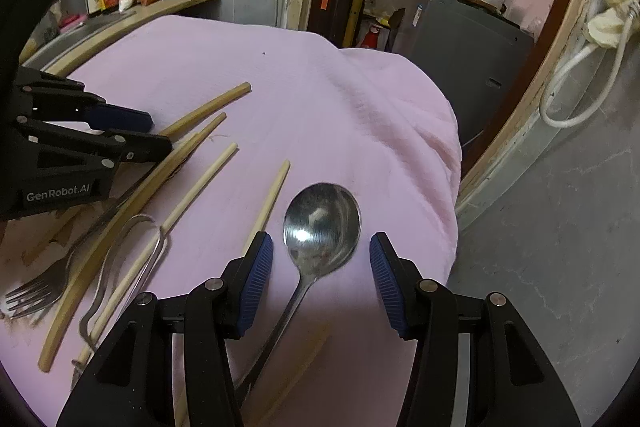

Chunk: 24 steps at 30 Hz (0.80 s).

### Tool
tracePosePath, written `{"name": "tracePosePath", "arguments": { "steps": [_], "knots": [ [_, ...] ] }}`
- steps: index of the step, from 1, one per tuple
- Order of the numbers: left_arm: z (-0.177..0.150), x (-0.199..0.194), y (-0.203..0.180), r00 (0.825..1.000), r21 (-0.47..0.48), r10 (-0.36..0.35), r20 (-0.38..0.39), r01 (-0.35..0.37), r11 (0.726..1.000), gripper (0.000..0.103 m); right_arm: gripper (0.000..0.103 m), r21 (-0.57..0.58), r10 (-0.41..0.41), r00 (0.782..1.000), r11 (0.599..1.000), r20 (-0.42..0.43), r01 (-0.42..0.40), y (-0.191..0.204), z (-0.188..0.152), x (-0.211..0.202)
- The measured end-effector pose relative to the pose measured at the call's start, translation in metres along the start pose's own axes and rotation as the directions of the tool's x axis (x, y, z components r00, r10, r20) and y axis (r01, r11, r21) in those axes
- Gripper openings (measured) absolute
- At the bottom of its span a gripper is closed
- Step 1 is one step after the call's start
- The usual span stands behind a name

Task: Organize utensils
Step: 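Lower the left tool onto a wooden chopstick while the right tool reaches the metal spoon, then close the left tool on the chopstick while the right tool grasps the spoon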

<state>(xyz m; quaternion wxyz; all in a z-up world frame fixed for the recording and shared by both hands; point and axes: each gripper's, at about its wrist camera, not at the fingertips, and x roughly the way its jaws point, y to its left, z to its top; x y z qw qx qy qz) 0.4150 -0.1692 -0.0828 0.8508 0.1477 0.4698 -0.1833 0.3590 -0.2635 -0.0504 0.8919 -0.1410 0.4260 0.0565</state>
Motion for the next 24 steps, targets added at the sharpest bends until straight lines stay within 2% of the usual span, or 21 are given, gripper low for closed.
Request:
{"name": "tracePosePath", "arguments": {
  "steps": [5, 8, 9, 10, 13, 14, 16, 21, 24],
  "knots": [
    [0.006, 0.001, -0.003, 1.0, -0.034, -0.001, -0.025, 0.001, 0.999, 0.02, 0.053, 0.008, 0.003, 1.0, 1.0, -0.028, -0.003, -0.002, 0.008, 0.009],
    [0.008, 0.002, -0.003, 0.999, -0.047, -0.009, -0.036, 0.007, 0.999, 0.014, 0.055, 0.014, 0.0, 0.999, 1.0, -0.042, 0.001, -0.003, 0.012, 0.012],
    [0.008, 0.001, -0.004, 0.999, -0.048, -0.012, -0.037, 0.01, 0.999, 0.008, 0.055, 0.019, 0.0, 0.999, 1.0, -0.043, 0.001, -0.003, 0.012, 0.013],
    [0.007, 0.0, -0.005, 0.999, -0.052, -0.017, -0.037, 0.015, 0.999, 0.005, 0.055, 0.021, -0.001, 0.999, 1.0, -0.041, 0.002, -0.004, 0.012, 0.013],
    [0.004, -0.003, -0.004, 1.0, -0.072, -0.002, -0.021, 0.0, 0.997, 0.005, 0.05, 0.033, 0.018, 0.999, 0.999, -0.039, -0.017, -0.006, 0.011, 0.013],
    [0.002, -0.005, -0.003, 1.0, -0.082, -0.007, -0.012, 0.006, 0.997, 0.005, 0.048, 0.039, 0.023, 0.999, 0.999, -0.038, -0.022, -0.007, 0.01, 0.013],
    [-0.003, -0.01, -0.001, 1.0, -0.106, -0.02, 0.012, 0.022, 0.994, 0.005, 0.035, 0.042, 0.009, 1.0, 0.999, -0.029, -0.008, -0.007, 0.011, 0.012],
    [-0.023, -0.036, 0.001, 0.991, -0.133, -0.066, 0.114, 0.081, 0.988, 0.005, 0.031, 0.042, -0.003, 1.0, 0.999, 0.016, 0.003, -0.006, 0.007, 0.004],
    [-0.038, -0.057, 0.003, 0.976, -0.142, -0.094, 0.195, 0.123, 0.982, 0.005, 0.031, 0.042, 0.003, 0.998, 0.999, 0.069, -0.006, -0.007, 0.002, -0.008]
  ]
}}
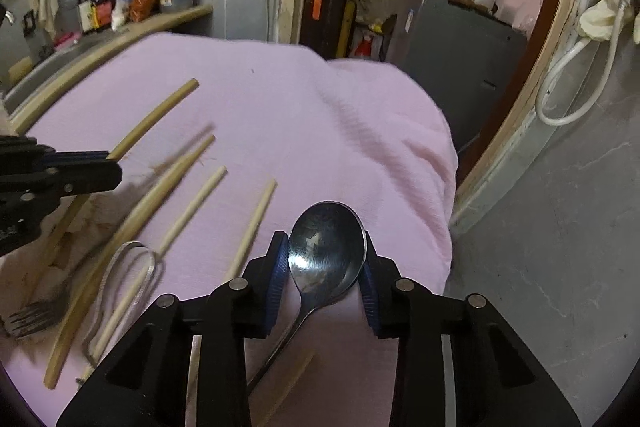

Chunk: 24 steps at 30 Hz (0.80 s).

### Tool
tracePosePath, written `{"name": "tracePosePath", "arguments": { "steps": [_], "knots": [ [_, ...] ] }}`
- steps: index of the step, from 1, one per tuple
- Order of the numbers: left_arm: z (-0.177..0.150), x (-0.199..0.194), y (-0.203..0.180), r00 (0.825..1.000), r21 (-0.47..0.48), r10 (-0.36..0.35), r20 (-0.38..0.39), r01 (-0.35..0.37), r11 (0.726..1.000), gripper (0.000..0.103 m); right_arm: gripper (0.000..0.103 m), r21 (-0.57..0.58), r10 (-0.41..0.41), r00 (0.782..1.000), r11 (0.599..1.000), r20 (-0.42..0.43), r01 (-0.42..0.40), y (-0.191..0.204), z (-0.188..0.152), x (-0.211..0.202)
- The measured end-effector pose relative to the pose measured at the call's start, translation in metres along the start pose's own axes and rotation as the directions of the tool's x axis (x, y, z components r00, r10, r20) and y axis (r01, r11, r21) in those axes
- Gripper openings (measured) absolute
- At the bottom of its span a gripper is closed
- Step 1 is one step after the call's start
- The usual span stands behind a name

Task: Organize utensils
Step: 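Close the left tool on the chopstick while the right tool grasps the spoon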

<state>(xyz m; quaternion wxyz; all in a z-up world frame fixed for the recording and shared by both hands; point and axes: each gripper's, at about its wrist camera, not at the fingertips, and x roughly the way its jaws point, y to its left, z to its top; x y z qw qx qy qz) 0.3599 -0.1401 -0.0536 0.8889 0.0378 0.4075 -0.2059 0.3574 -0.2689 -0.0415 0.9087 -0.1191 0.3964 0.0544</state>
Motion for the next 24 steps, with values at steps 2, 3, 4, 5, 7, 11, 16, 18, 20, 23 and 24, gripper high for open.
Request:
{"name": "tracePosePath", "arguments": {
  "steps": [2, 3, 4, 5, 7, 11, 16, 18, 20, 23, 24],
  "knots": [
    [-0.007, -0.015, 0.001, 0.998, -0.008, -0.015, 0.058, 0.015, 1.0, 0.005, 0.031, -0.011, -0.011, 0.999, 1.0, 0.044, 0.011, 0.004, -0.002, -0.009],
    [-0.011, -0.02, 0.002, 0.996, -0.011, -0.016, 0.082, 0.017, 1.0, 0.005, 0.031, -0.02, -0.018, 0.996, 1.0, 0.085, 0.02, 0.006, -0.004, -0.017],
    [-0.014, -0.026, 0.002, 0.994, -0.014, -0.018, 0.108, 0.019, 1.0, 0.005, 0.03, -0.028, -0.026, 0.993, 0.999, 0.114, 0.029, 0.01, -0.004, -0.023],
    [-0.016, -0.031, 0.002, 0.992, -0.016, -0.022, 0.127, 0.024, 1.0, 0.005, 0.03, -0.038, -0.034, 0.988, 0.998, 0.149, 0.04, 0.012, -0.004, -0.029],
    [-0.02, -0.041, 0.003, 0.985, -0.023, -0.034, 0.167, 0.038, 0.999, 0.005, 0.03, -0.063, -0.05, 0.973, 0.996, 0.224, 0.066, 0.019, -0.008, -0.044],
    [-0.026, -0.059, 0.009, 0.972, -0.038, -0.044, 0.233, 0.054, 0.998, 0.005, 0.029, -0.11, -0.084, 0.932, 0.985, 0.351, 0.13, 0.035, -0.015, -0.065],
    [-0.03, -0.08, 0.013, 0.95, -0.04, -0.045, 0.31, 0.06, 0.997, 0.005, 0.028, -0.151, -0.114, 0.872, 0.966, 0.476, 0.208, 0.053, -0.025, -0.085],
    [-0.032, -0.086, 0.014, 0.943, -0.038, -0.042, 0.329, 0.057, 0.998, 0.005, 0.028, -0.158, -0.12, 0.855, 0.961, 0.504, 0.228, 0.057, -0.028, -0.089],
    [-0.033, -0.091, 0.014, 0.938, -0.04, -0.043, 0.345, 0.061, 0.997, 0.005, 0.027, -0.159, -0.123, 0.843, 0.958, 0.524, 0.238, 0.06, -0.029, -0.093],
    [-0.035, -0.098, 0.016, 0.927, -0.039, -0.049, 0.372, 0.068, 0.997, 0.005, 0.003, -0.157, -0.131, 0.825, 0.954, 0.549, 0.256, 0.065, -0.028, -0.098],
    [-0.035, -0.1, 0.016, 0.924, -0.036, -0.05, 0.38, 0.069, 0.997, 0.005, 0.003, -0.156, -0.129, 0.823, 0.955, 0.553, 0.254, 0.065, -0.027, -0.099]
  ]
}}
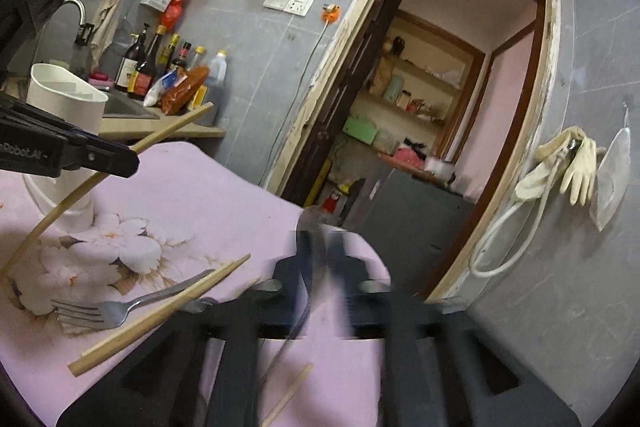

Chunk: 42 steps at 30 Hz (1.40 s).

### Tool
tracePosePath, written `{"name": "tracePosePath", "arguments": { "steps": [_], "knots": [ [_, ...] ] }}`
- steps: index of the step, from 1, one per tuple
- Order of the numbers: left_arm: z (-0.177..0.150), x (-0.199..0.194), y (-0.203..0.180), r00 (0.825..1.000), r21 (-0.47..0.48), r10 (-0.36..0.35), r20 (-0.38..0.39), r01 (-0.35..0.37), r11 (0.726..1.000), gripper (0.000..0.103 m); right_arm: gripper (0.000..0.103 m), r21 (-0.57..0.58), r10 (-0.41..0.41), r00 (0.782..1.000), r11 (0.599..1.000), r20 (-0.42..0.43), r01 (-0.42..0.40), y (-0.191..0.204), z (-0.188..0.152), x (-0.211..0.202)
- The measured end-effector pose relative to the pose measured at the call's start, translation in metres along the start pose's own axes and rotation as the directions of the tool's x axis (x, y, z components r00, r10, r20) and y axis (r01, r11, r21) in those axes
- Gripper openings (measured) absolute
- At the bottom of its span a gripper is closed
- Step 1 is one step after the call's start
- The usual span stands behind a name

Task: Organize utensils
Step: 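Close the left tool on the chopstick while the right tool grasps the spoon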

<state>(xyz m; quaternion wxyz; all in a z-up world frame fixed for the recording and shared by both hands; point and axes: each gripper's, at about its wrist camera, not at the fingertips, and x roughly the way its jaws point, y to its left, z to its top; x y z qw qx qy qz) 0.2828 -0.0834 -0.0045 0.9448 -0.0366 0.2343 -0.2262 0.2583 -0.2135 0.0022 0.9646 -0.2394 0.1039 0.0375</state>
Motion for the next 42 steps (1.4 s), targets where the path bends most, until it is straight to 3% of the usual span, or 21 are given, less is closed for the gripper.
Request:
{"name": "tracePosePath", "arguments": {
  "steps": [8, 10, 12, 13, 15, 20, 25, 29, 33, 35, 37, 39, 42],
  "knots": [
    [-0.003, -0.005, 0.002, 1.0, 0.001, -0.01, 0.0, 0.01, 1.0, 0.005, 0.003, -0.005, 0.048, 0.997, 0.999, -0.057, -0.048, 0.005, -0.005, 0.005],
    [-0.005, -0.003, 0.003, 1.0, 0.002, -0.014, -0.015, 0.014, 1.0, 0.005, 0.004, 0.037, 0.115, 0.986, 0.993, -0.12, -0.112, 0.0, -0.006, 0.014],
    [-0.007, 0.0, 0.004, 0.999, -0.006, -0.018, -0.032, 0.018, 1.0, 0.005, 0.011, 0.095, 0.192, 0.963, 0.98, -0.191, -0.177, -0.007, -0.009, 0.029],
    [-0.008, 0.002, 0.004, 0.999, -0.011, -0.019, -0.043, 0.018, 1.0, 0.005, 0.028, 0.129, 0.226, 0.945, 0.971, -0.235, -0.2, -0.01, -0.011, 0.039],
    [-0.011, 0.005, 0.006, 0.998, -0.025, -0.025, -0.064, 0.023, 0.999, 0.005, 0.042, 0.187, 0.286, 0.913, 0.953, -0.292, -0.239, -0.015, -0.016, 0.056],
    [-0.019, 0.01, 0.016, 0.995, -0.076, -0.038, -0.092, 0.031, 0.997, 0.005, 0.043, 0.234, 0.356, 0.842, 0.931, -0.405, -0.281, -0.013, -0.021, 0.091],
    [-0.018, 0.01, 0.024, 0.993, -0.115, -0.056, -0.102, 0.045, 0.992, 0.005, 0.049, 0.173, 0.372, 0.783, 0.928, -0.498, -0.33, 0.007, -0.023, 0.117],
    [-0.018, 0.012, 0.025, 0.992, -0.12, -0.065, -0.111, 0.052, 0.991, 0.005, 0.049, 0.094, 0.332, 0.777, 0.937, -0.535, -0.336, 0.02, -0.025, 0.124],
    [-0.018, 0.015, 0.024, 0.99, -0.125, -0.069, -0.121, 0.054, 0.991, 0.005, 0.048, 0.184, 0.401, 0.737, 0.914, -0.544, -0.362, 0.013, -0.029, 0.136],
    [-0.018, 0.015, 0.024, 0.99, -0.128, -0.07, -0.121, 0.055, 0.99, 0.005, 0.039, 0.272, 0.47, 0.707, 0.882, -0.529, -0.384, 0.005, -0.031, 0.142],
    [-0.017, 0.015, 0.024, 0.991, -0.128, -0.07, -0.118, 0.055, 0.99, 0.005, 0.034, 0.272, 0.479, 0.71, 0.878, -0.517, -0.394, 0.007, -0.03, 0.14],
    [-0.018, 0.014, 0.024, 0.991, -0.128, -0.071, -0.113, 0.056, 0.99, 0.005, 0.033, 0.235, 0.457, 0.727, 0.889, -0.513, -0.393, 0.012, -0.028, 0.134],
    [-0.018, 0.012, 0.024, 0.992, -0.124, -0.071, -0.102, 0.058, 0.991, 0.005, 0.024, 0.178, 0.423, 0.755, 0.904, -0.501, -0.389, 0.019, -0.025, 0.124]
  ]
}}
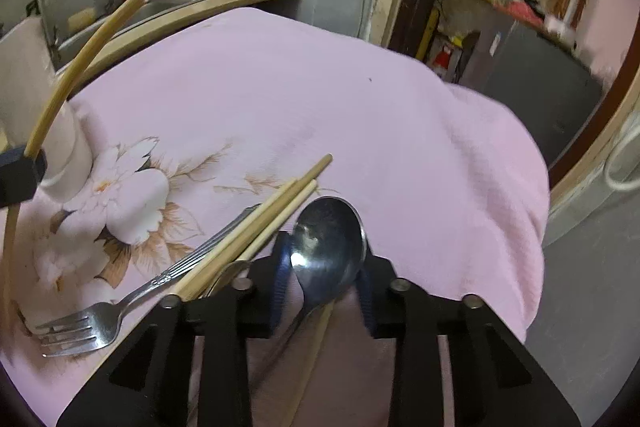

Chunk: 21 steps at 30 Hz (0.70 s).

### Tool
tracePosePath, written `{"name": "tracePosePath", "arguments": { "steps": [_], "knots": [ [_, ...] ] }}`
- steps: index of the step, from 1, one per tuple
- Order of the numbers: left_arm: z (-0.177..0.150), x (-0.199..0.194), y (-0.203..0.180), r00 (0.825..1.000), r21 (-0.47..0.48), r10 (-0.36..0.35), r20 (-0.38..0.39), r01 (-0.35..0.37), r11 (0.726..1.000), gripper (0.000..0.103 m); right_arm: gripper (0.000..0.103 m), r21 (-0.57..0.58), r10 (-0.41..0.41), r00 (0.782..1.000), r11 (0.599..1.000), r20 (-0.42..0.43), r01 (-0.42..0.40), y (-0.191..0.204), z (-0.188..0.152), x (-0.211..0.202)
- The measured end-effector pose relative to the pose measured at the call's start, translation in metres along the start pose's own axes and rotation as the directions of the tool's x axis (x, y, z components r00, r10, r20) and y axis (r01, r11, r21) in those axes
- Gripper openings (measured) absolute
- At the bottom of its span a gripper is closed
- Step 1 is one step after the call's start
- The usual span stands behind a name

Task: Organize utensils
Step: 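Close the left tool on the chopstick while the right tool grasps the spoon, then carry the chopstick and spoon up to the white caddy with both tools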

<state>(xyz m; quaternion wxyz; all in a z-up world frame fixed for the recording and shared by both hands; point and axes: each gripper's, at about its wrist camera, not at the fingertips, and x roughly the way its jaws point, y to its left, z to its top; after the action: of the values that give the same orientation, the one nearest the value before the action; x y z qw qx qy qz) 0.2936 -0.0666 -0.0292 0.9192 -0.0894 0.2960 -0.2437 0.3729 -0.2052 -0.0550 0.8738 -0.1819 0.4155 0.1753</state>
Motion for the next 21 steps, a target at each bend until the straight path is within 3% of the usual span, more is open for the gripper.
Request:
{"name": "tracePosePath", "arguments": {
  "steps": [3, 11, 14, 21],
  "knots": [
    [-0.001, -0.002, -0.001, 1.0, 0.01, -0.004, 0.006, 0.004, 1.0, 0.005, 0.015, -0.035, -0.045, 0.999, 0.998, 0.026, 0.046, 0.006, -0.001, -0.005],
    [-0.002, -0.008, -0.006, 1.0, 0.027, -0.009, 0.025, 0.008, 1.0, 0.005, 0.012, 0.015, -0.117, 0.978, 0.993, 0.171, 0.116, -0.001, -0.002, -0.03],
    [-0.002, -0.011, -0.007, 0.999, 0.034, -0.011, 0.043, 0.01, 0.999, 0.005, 0.01, 0.035, -0.177, 0.946, 0.984, 0.273, 0.174, 0.003, -0.007, -0.051],
    [-0.002, -0.028, -0.014, 0.989, 0.06, -0.018, 0.144, 0.01, 0.998, 0.005, 0.007, 0.056, -0.3, 0.835, 0.949, 0.462, 0.311, 0.027, -0.02, -0.086]
  ]
}}
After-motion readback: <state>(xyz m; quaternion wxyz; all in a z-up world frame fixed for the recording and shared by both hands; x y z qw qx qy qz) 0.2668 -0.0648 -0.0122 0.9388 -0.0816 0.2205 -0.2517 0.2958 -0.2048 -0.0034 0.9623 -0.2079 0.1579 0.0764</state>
